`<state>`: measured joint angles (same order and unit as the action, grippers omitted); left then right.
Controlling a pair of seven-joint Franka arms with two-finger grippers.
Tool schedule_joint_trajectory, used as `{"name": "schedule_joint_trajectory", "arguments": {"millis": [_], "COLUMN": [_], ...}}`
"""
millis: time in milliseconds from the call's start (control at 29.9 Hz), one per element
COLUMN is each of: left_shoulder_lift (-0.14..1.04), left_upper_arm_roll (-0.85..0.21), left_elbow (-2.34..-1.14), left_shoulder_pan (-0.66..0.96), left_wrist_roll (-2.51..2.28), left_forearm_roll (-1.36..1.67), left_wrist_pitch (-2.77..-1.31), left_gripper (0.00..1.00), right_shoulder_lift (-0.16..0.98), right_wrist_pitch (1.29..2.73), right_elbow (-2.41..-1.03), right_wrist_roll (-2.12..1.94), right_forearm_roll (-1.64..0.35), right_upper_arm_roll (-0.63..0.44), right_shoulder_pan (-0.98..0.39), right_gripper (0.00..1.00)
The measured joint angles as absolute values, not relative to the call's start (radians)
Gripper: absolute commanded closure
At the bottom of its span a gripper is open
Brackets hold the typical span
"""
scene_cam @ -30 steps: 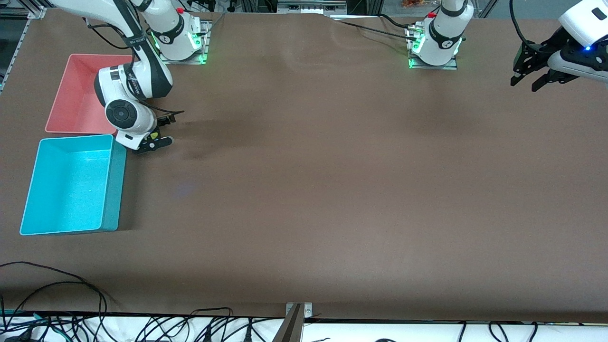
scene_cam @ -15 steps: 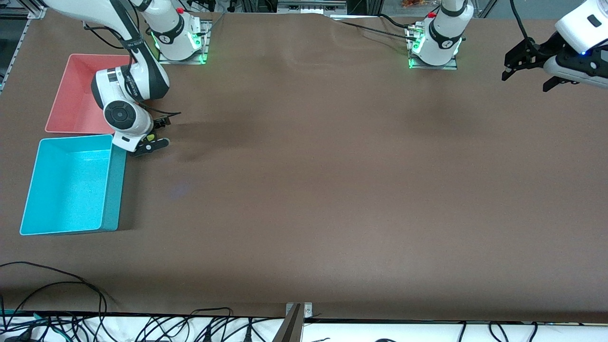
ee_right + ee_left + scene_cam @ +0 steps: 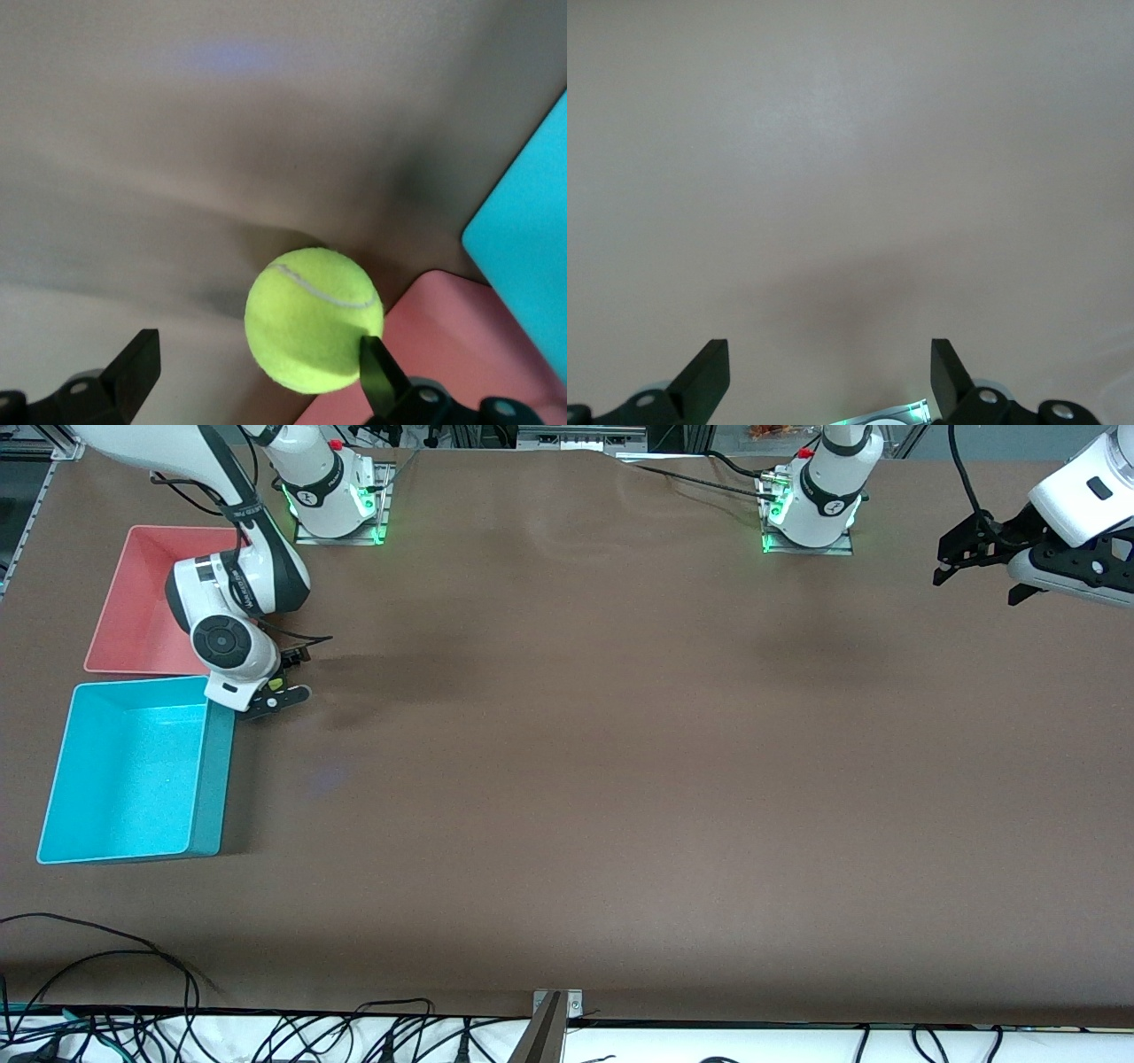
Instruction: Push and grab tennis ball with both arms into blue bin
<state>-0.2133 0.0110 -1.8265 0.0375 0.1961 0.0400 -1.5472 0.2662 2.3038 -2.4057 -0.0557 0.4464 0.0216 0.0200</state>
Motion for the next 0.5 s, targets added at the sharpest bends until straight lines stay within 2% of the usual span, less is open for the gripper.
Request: {"name": "schedule_joint_trajectory", "arguments": {"millis": [167, 268, 301, 502], "left_shoulder_lift": [-0.213, -0.212, -0.211, -0.184], "left_upper_arm_roll": [0.011, 0.011, 0.011, 0.012], "left_elbow": [-1.826, -1.826, -1.826, -1.8], "left_shoulder_pan": [0.037, 0.037, 0.037, 0.036], "left_wrist_roll": [0.127, 0.104, 0.101, 0.09], "left_forearm_roll": [0.04, 0.037, 0.033, 0.018], "left_wrist_pitch": [-1.547, -1.547, -1.547, -1.548], "left_gripper": [0.0, 0.0, 0.0, 0.0], "right_shoulder_lift": [0.294, 0.3, 0.301, 0.301], "right_wrist_pitch": [2.325, 2.328, 2.328, 2.32], "right_elbow": [-2.405, -2.403, -2.403, -2.376], "right_wrist_roll": [-0.076, -0.085, -0.086, -0.089], "right_forearm_roll": [0.449, 0.449, 0.449, 0.449], "right_upper_arm_roll": [0.021, 0.021, 0.021, 0.022], "right_shoulder_pan": [0.04, 0.04, 0.04, 0.039], "right_gripper": [0.49, 0.64, 0.67, 0.67]}}
